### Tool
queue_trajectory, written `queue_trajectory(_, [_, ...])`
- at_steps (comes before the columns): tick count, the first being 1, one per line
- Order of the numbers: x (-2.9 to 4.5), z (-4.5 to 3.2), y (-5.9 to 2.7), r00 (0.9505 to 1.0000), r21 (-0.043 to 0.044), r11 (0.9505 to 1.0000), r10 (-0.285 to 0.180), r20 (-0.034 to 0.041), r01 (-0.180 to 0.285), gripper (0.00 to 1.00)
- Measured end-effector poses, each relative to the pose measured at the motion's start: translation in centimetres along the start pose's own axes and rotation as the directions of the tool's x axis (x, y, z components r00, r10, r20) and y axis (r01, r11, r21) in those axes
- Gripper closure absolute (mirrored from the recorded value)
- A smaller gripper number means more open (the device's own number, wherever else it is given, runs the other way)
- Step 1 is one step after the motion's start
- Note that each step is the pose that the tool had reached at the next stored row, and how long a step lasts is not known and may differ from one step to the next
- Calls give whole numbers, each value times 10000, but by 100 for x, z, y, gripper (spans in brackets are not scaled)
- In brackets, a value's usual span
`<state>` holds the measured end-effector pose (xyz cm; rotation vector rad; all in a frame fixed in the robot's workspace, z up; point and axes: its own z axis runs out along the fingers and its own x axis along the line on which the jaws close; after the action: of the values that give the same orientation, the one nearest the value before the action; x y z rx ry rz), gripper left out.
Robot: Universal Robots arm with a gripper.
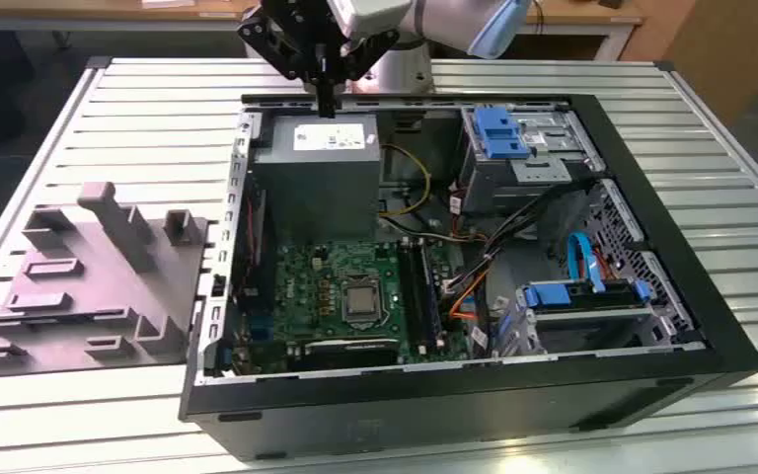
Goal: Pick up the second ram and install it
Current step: 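Reach for the second ram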
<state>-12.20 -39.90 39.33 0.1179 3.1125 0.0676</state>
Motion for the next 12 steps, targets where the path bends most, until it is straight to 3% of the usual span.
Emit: queue_trajectory(12, [0, 0, 0, 10000, 0, 10000, 0, 0, 0, 90])
